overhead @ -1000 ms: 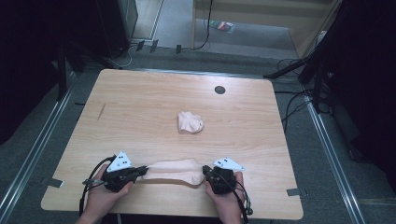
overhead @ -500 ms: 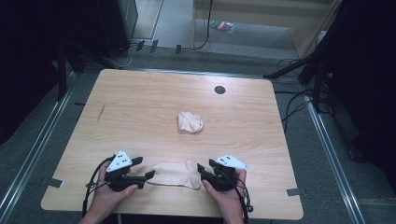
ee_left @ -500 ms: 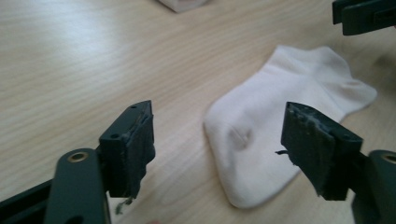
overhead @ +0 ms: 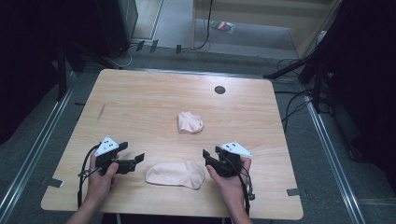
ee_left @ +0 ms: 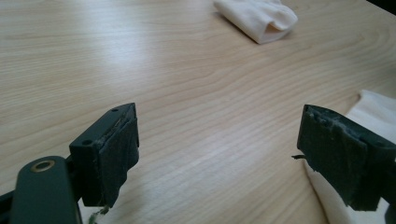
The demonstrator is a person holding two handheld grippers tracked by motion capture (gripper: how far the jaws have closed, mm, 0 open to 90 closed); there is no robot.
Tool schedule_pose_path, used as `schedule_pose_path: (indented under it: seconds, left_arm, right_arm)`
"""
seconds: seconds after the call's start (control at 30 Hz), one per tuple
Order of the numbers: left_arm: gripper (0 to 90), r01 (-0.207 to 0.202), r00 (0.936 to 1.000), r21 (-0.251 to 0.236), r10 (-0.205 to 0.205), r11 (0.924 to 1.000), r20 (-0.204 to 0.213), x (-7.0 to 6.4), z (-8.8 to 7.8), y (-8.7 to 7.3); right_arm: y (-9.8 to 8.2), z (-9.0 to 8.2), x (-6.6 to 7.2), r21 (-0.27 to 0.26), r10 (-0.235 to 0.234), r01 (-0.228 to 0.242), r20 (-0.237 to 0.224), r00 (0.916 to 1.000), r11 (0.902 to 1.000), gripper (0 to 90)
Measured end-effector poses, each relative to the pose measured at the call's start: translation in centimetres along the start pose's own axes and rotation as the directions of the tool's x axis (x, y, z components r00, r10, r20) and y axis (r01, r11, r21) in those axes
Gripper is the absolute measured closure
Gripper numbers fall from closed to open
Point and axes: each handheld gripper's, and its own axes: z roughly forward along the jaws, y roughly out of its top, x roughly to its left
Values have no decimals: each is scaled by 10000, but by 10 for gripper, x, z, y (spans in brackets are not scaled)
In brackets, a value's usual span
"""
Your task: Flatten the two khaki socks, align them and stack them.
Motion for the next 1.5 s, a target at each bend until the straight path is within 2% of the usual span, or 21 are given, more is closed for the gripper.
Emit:
schedule_pose_path:
  seconds: [0.17, 0.27, 0.4, 0.43, 0.47, 0.53, 0.63, 0.7, 0.73, 0.77, 0.83, 0.97, 1.0, 1.07, 1.13, 1.3, 1.37, 1.4, 1.43, 1.5]
  left_arm:
    - [138, 79, 9996, -331, -89, 9994, -281, 3, -2, -1]
    - [139, 144, 9994, -247, -152, 9996, -324, 3, 1, -2]
    - [140, 63, 9989, -161, -70, 9999, -470, 1, 3, -3]
    - [140, 8, 9985, -220, -20, 9998, -549, 0, 3, -4]
    - [142, -84, 9984, -218, 72, 9997, -556, -1, 3, -4]
    - [142, -111, 9985, -199, 100, 9997, -547, -1, 4, -4]
    - [143, -77, 9983, -173, 67, 9998, -580, -1, 4, -4]
    - [143, -72, 9984, -150, 63, 9999, -568, -1, 4, -4]
    - [143, -47, 9984, -125, 40, 9999, -569, -1, 5, -4]
    - [144, -47, 9984, -125, 40, 9999, -569, -1, 5, -4]
    - [144, -34, 9984, -108, 28, 9999, -563, -1, 5, -4]
    - [145, -18, 9985, -104, 12, 9999, -555, -1, 5, -4]
    - [145, 7, 9985, -92, -12, 10000, -552, 0, 5, -4]
    - [145, 63, 9983, -56, -66, 10000, -587, 1, 5, -4]
    - [145, 117, 9980, -71, -121, 9999, -619, 2, 5, -4]
    - [145, 132, 9981, -95, -137, 9999, -603, 2, 5, -4]
    - [145, 142, 9981, -99, -147, 9999, -603, 2, 5, -4]
    - [145, 140, 9980, -106, -146, 9998, -611, 2, 6, -4]
    - [145, 140, 9980, -106, -146, 9998, -611, 2, 6, -4]
    - [145, 198, 9980, -89, -203, 9998, -590, 2, 5, -4]
  right_arm:
    - [18, 10, -6, -85, 37, -35, 215, 9998, 10000, 463]
    - [28, 20, -9, -90, 47, -44, 306, 9995, 10000, 463]
    - [43, 39, -13, -52, -22, 24, 354, 9994, 10000, 497]
    - [43, 39, -13, -52, -22, 24, 354, 9994, 10000, 497]
    - [49, 47, -16, 67, 83, -86, 436, 9990, 9999, 529]
    - [52, 51, -18, 54, 140, -142, 447, 9989, 9999, 545]
    - [64, 68, -22, 158, 571, -579, 476, 9972, 9982, 589]
    - [67, 73, -23, 232, 585, -597, 472, 9972, 9979, 590]
    - [73, 82, -24, 344, 660, -675, 448, 9968, 9971, 595]
    - [73, 82, -24, 344, 660, -675, 448, 9968, 9971, 595]
    - [80, 95, -24, 537, 674, -698, 443, 9967, 9961, 601]
    - [84, 108, -26, 738, 717, -753, 506, 9961, 9944, 612]
    - [86, 116, -27, 792, 938, -967, 402, 9948, 9922, 638]
    - [86, 120, -28, 840, 1010, -1037, 359, 9942, 9911, 647]
    - [89, 129, -28, 931, 1467, -1486, 274, 9888, 9845, 652]
    - [88, 141, -25, 1104, 1752, -1770, 262, 9842, 9780, 629]
    - [87, 145, -23, 1269, 1705, -1733, 329, 9848, 9767, 668]
    - [86, 146, -18, 1200, 1400, -1447, 472, 9890, 9822, 738]
    - [86, 146, -18, 1200, 1400, -1447, 472, 9890, 9822, 738]
    - [86, 144, -12, 948, 786, -824, 433, 9960, 9921, 844]
